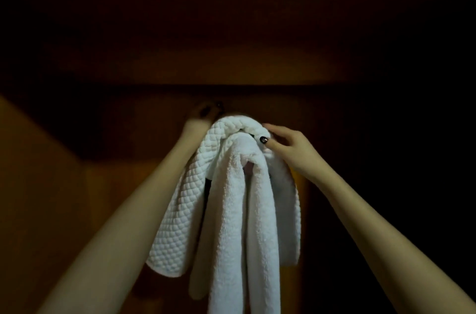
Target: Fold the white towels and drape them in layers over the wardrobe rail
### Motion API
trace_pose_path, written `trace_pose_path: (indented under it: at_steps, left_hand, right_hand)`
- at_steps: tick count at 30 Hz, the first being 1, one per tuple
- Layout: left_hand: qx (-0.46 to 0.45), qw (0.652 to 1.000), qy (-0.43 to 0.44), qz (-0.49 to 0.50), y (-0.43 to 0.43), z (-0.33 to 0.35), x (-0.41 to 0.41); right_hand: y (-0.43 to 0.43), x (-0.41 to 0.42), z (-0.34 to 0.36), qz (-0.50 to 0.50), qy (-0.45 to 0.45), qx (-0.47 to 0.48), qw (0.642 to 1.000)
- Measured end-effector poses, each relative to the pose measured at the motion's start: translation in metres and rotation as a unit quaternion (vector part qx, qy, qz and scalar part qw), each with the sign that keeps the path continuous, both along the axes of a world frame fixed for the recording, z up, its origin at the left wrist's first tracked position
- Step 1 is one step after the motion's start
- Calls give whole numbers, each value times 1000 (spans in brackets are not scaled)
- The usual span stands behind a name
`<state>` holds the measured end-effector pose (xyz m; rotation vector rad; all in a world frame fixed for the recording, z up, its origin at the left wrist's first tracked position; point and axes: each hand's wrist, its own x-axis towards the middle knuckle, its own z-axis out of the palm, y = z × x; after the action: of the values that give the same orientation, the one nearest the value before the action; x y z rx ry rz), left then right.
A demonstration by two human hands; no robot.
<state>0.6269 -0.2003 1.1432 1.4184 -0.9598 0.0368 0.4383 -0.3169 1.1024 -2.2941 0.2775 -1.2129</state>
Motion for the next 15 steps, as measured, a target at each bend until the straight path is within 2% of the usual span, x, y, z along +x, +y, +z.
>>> trace_pose_path:
  at_steps: [2,5,9,13,15]
  left_hand:
    - [-36,996,-47,-70,14,-24,3]
    - [6,978,-103,-179,24,-63,14]
    - [21,979,-106,-176,24,-83,-5]
    - [20,978,-130,-162,27,-84,-12]
    - [-2,979,-157,-129,33,-98,-9]
  right_hand:
    - [2,6,-2,-16,3,-26,1000]
    - [7,7,-6,-21,-23,-20,999]
    - [13,7,-18,-28,-25,14,999]
    - [18,-5,-32,60,-54,119,990]
    - [12,-9,-44,67,-57,138,986]
